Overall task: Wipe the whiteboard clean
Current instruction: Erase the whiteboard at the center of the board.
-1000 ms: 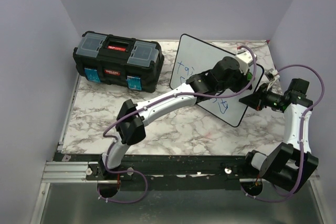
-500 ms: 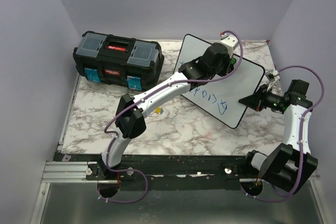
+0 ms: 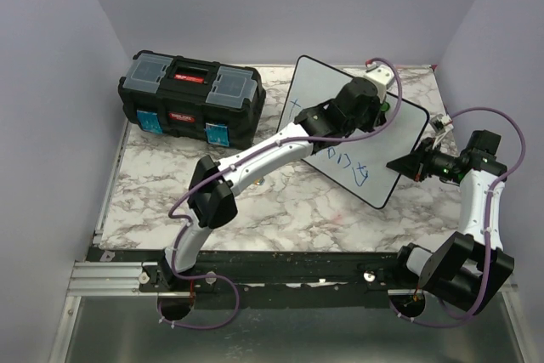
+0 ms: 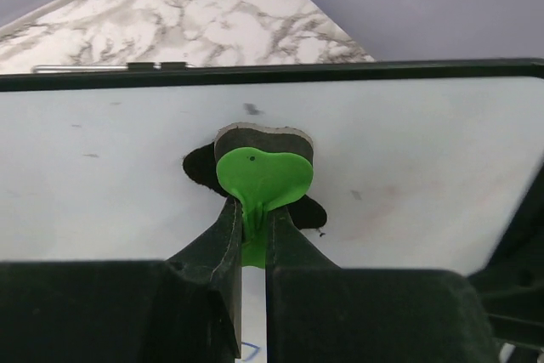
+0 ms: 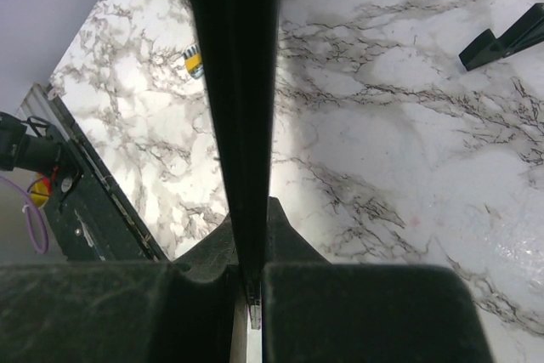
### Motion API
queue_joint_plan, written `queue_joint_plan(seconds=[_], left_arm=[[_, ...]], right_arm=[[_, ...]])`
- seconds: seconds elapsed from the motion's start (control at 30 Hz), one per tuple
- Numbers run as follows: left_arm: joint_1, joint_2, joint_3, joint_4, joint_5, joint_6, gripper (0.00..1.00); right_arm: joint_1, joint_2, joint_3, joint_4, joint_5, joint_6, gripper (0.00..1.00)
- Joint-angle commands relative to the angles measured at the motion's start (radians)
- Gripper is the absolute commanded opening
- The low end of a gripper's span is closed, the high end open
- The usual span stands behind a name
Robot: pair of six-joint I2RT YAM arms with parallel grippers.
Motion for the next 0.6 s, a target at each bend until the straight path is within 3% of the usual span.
queue_joint_plan(seconds=[0.0, 0.33, 0.57], left_arm=[[-0.109, 0.005, 0.045, -0.022, 0.061, 0.009, 0.0], [-0.161, 0.036, 0.075, -0.046, 0.095, 0.03, 0.0], [-0.052, -0.005, -0.006, -0.033, 0.003, 0.027, 0.0]], right_arm=[[0.018, -0.023, 0.014, 0.004, -0.086, -0.127, 0.01], [0.018, -0.024, 0.016, -0.005, -0.089, -0.139, 0.0], [0.018, -0.026, 0.018, -0.019, -0.091, -0.155, 0.01]])
